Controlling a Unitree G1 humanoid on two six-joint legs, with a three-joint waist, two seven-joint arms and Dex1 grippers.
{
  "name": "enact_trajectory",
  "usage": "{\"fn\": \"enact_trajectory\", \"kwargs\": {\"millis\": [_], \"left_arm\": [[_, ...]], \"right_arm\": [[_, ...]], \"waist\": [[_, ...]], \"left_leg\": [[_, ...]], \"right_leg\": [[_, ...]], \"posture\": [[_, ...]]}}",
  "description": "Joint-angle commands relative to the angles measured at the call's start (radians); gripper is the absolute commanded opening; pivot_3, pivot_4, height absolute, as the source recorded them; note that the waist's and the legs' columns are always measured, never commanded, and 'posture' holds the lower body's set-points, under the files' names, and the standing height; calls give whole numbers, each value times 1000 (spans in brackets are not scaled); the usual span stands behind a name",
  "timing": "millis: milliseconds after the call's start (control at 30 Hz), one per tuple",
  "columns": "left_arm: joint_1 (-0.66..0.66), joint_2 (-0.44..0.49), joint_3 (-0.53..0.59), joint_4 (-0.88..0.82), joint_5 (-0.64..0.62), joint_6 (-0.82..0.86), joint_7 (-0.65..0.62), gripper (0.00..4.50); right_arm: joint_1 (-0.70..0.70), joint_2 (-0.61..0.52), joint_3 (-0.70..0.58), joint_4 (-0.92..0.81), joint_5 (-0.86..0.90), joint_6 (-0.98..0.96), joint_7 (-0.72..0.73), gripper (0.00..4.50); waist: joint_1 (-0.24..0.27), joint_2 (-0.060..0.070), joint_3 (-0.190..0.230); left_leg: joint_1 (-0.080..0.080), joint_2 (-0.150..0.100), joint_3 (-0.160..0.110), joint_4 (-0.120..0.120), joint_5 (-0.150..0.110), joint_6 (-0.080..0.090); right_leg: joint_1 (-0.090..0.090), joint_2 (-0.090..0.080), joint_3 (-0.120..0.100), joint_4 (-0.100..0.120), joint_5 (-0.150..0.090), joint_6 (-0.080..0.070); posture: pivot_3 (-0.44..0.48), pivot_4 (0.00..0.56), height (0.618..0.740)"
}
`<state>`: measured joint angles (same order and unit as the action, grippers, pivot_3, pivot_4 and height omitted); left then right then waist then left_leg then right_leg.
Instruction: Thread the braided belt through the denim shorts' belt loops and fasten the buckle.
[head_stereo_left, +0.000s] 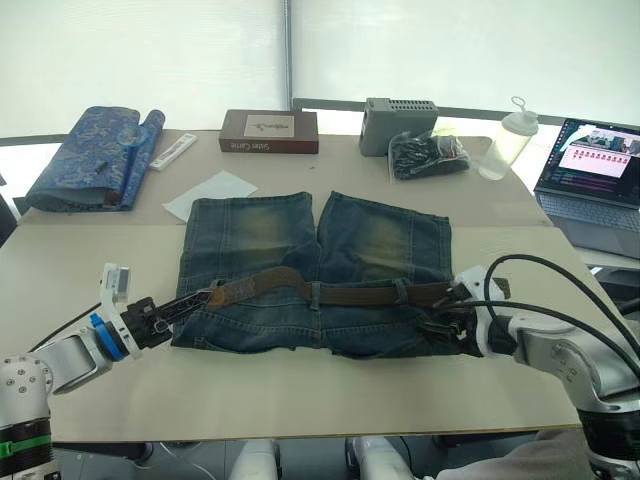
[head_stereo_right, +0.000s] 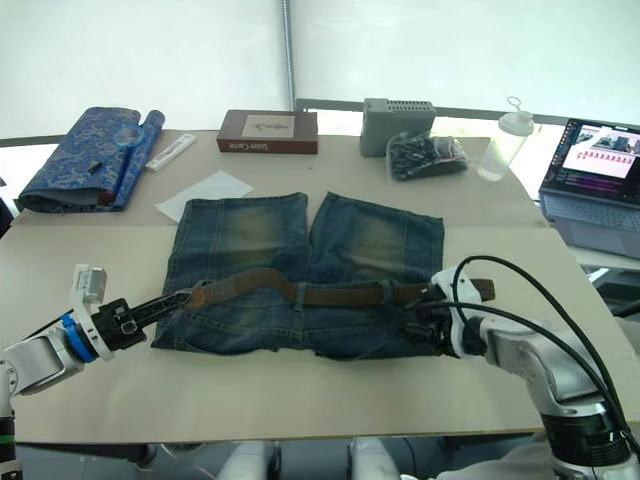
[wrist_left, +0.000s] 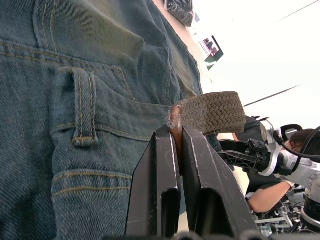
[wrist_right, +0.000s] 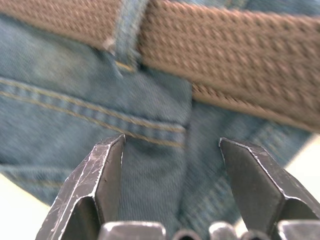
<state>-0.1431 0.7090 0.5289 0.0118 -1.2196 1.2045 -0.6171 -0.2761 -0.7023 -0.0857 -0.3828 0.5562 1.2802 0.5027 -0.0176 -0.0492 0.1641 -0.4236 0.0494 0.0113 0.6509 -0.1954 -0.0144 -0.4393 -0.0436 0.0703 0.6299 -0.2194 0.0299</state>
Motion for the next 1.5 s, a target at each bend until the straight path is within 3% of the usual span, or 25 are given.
{"fn": "enact_trajectory", "kwargs": {"millis": [33,67,167,400,600,767,900,1033,1167,1367,1500], "left_arm": [[-6,4,13,-23,-7,-9,-10,0],[-4,3,13,-23,-6,-11,-11,0],[2,-3,13,-31,-6,-13,-9,0],[2,-26,-3,-69,-19,-6,-3,0],[-40,-71,-46,-119,-48,8,28,0],[-66,-119,-102,-157,-80,17,65,0],[-79,-143,-138,-168,-76,6,85,0],[-49,-109,-135,-168,-65,9,60,0],[64,-6,-104,-154,-5,-14,-35,0],[209,108,-6,-106,46,-60,-172,0],[247,150,60,-47,73,-80,-222,0]], "right_arm": [[-31,39,-14,0,32,47,-7,3323],[-35,44,-13,3,30,52,-10,3323],[-39,32,15,17,-5,41,-28,2554],[-36,-25,-51,29,-50,35,-58,78],[41,-207,-46,76,-139,-66,-53,28],[45,-279,-7,145,-236,-170,-67,28],[33,-258,-1,173,-264,-193,-75,28],[30,-236,-13,171,-261,-208,-59,28],[66,-258,-58,124,-236,-228,-9,1393],[179,-253,-276,-36,-29,-182,202,3438],[239,-249,-404,-167,205,-63,334,3438]], "waist": [[-1,0,0],[-2,0,0],[-2,0,0],[2,0,0],[28,0,0],[24,0,0],[18,0,0],[10,0,0],[-3,1,0],[1,2,1],[5,2,1]], "left_leg": [[0,0,0,0,0,0],[0,0,0,0,0,0],[0,0,0,0,0,0],[1,0,0,0,0,0],[-1,-2,1,2,0,0],[-2,-2,1,4,0,0],[-1,-2,1,4,0,0],[-1,-2,1,4,0,0],[-1,-1,1,4,0,0],[-1,0,1,4,0,0],[1,0,1,4,0,0]], "right_leg": [[0,0,0,0,0,0],[0,0,0,0,0,1],[0,0,0,0,2,3],[1,0,0,0,0,0],[2,-3,0,-1,-1,3],[2,-3,0,-1,0,4],[2,-2,1,0,0,4],[2,-1,1,1,1,7],[2,-1,2,0,0,4],[0,-1,1,2,-2,2],[1,-2,0,2,-2,2]], "posture": [[0,150,718],[0,150,718],[0,150,718],[0,150,718],[0,150,718],[0,150,718],[0,150,718],[0,150,718],[0,150,718],[0,150,718],[0,150,718]]}}
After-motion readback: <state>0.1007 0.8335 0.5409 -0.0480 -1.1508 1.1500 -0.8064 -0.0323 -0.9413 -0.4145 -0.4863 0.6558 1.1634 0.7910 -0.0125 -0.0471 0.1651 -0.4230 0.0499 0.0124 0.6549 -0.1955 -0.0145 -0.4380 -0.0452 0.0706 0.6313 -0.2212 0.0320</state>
